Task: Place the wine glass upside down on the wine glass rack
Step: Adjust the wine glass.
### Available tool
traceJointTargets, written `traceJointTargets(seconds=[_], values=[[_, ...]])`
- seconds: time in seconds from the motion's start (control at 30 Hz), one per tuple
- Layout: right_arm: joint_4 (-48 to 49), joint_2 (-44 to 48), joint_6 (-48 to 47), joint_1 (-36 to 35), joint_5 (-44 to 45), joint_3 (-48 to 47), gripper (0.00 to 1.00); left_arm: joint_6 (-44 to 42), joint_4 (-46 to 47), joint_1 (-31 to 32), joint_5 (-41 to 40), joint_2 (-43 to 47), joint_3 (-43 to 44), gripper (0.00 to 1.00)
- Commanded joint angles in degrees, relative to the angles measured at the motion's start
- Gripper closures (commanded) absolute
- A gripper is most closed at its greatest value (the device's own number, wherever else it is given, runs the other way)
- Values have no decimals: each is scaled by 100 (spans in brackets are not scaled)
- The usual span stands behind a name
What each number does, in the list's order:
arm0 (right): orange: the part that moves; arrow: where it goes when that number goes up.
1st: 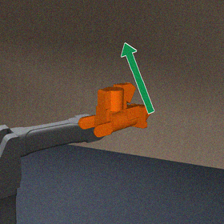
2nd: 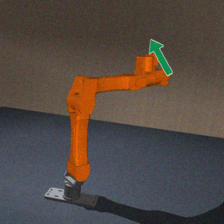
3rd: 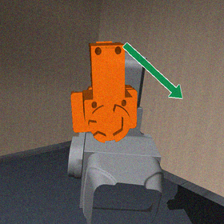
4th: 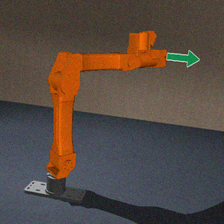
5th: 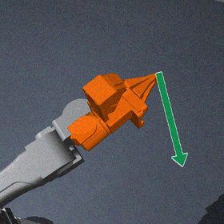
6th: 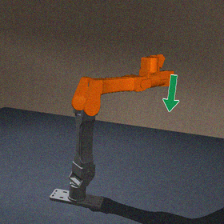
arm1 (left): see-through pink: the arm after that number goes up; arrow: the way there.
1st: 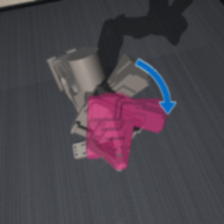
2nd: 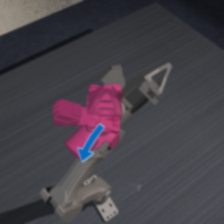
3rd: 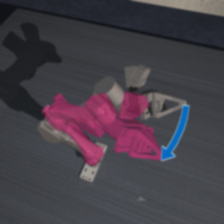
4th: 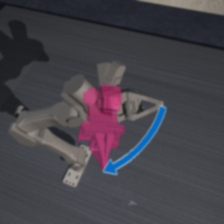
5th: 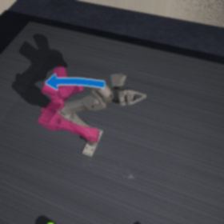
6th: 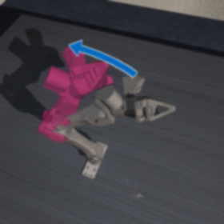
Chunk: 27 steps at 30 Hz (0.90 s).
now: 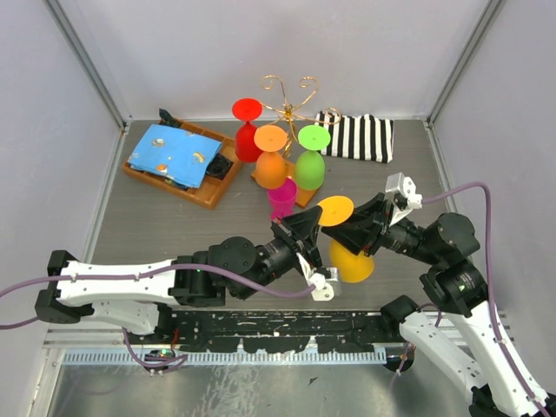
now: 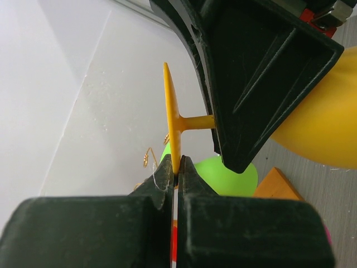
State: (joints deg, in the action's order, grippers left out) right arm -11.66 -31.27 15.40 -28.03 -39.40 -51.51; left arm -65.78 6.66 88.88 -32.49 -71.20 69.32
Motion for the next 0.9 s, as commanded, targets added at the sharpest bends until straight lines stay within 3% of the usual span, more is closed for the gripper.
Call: traceJointTargets(seconds=[0.0,0.3,0.43,0.63,0.87], values=[[103,58,70,-36,55,52,66,49,550,-4,-91,100,196,100],[82,103,33,-38,115,88,79,15,574,-6,-141,87,170,100],[64,94,31,-41,90,65,70,6,565,-4,-140,136,127,100],[-52,133,-83,-40,99,30,64,-26,548,-3,-161,185,111,100],[-90,186,-124,-44,130,31,65,-34,525,-2,-170,203,75,100]])
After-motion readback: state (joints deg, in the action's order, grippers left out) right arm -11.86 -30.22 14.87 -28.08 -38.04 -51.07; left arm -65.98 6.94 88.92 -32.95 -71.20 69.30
